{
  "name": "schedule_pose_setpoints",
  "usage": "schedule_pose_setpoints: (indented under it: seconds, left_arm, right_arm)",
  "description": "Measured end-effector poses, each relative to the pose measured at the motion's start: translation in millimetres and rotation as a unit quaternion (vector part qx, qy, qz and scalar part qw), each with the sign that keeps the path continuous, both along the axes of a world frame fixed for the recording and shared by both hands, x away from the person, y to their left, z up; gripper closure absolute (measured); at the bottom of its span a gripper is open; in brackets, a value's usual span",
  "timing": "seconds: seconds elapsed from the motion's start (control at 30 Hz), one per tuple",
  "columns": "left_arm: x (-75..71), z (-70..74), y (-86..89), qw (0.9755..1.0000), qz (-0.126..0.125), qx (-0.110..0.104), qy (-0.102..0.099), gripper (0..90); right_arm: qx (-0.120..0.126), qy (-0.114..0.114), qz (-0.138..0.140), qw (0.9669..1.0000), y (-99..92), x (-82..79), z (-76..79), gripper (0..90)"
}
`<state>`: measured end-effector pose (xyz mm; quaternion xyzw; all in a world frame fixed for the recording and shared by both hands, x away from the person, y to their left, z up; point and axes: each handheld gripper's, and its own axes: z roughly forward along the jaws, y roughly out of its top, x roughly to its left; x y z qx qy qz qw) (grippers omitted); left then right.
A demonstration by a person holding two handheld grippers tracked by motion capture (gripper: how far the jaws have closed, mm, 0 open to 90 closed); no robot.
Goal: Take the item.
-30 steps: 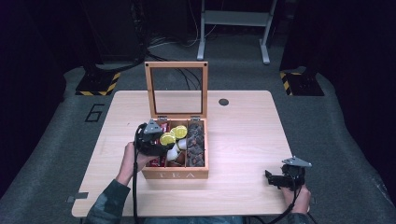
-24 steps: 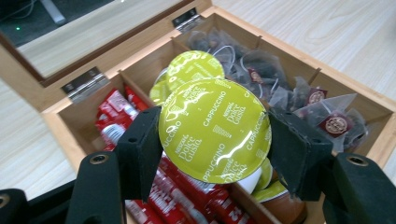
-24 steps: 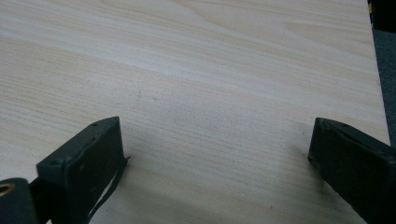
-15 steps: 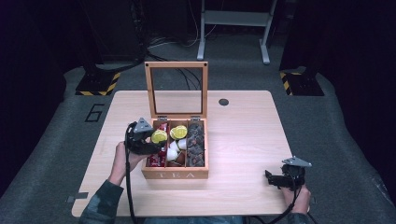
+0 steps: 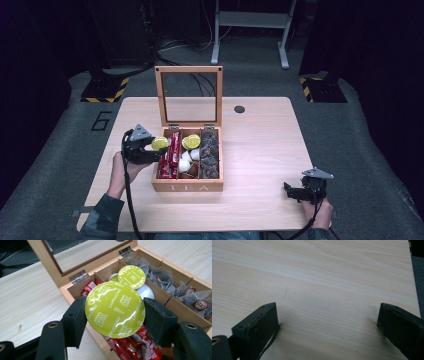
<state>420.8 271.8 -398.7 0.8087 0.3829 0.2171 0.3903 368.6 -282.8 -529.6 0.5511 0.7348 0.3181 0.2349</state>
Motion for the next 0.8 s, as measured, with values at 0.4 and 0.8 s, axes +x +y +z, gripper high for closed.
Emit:
schedule_pose_setpoints:
  seconds: [0.4,0.8]
  left_arm:
    - [-0.3,-1.4,24.7,0.9992,0.037,-0.009,-0.005,37.8]
    - [2.2,-5.8,47.8,0.9971,0.075,-0.01,-0.005,37.8]
  right_arm:
    - [0.0,0.0,0.0,1.0,0.0,0.0,0.0,3.0]
    - [0.0,0.0,-0.001,1.0,-0.1,0.1,0.0,3.1]
